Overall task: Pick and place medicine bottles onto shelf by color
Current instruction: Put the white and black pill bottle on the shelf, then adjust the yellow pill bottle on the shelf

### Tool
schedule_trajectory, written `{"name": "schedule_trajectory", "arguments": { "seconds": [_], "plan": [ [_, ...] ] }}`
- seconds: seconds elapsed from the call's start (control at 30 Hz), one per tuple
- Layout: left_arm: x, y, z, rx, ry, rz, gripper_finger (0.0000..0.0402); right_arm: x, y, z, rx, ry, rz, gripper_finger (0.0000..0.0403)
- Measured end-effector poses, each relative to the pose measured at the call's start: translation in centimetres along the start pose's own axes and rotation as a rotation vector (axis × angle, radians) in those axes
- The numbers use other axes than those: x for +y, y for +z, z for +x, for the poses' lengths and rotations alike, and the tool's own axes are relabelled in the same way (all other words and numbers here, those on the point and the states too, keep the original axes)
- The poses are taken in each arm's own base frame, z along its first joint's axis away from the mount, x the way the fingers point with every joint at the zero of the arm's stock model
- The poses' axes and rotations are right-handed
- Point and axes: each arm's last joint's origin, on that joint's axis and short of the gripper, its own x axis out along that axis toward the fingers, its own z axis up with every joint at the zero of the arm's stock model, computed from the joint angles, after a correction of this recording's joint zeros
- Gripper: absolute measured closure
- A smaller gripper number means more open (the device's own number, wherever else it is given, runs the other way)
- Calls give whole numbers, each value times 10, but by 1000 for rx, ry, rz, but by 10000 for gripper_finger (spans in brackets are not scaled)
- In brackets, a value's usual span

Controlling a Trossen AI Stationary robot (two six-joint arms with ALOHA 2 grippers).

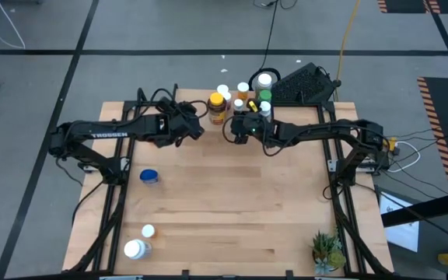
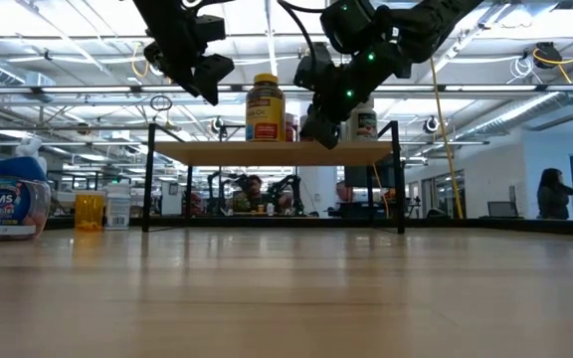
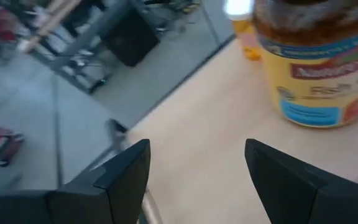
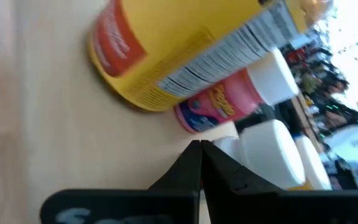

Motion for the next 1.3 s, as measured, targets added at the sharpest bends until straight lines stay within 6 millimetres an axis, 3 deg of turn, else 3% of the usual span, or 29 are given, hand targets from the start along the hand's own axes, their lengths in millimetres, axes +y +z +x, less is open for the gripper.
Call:
{"name": "schedule_trajectory", "arguments": {
  "seconds": [0.4, 0.53, 0.77, 0.93, 1.17, 1.3],
  "plan": [
    [-4, -3, 23, -49, -169, -9, 135, -9, -2, 1, 7, -23, 46, 401],
    [-5, -4, 32, -72, -220, -18, 135, -13, 7, -11, -79, 33, 107, 377],
    [-13, -10, 54, -112, -346, -1, 135, -29, 14, -40, -127, 89, 198, 298],
    [-17, -7, 64, -142, -352, 3, 135, -30, 11, -63, -196, 213, 303, 258],
    [-24, -4, 64, -190, -437, 15, 135, -21, -4, -89, -255, 260, 363, 246],
    [-26, -2, 62, -211, -456, 26, 135, -5, -13, -98, -294, 331, 388, 247]
  ]
}}
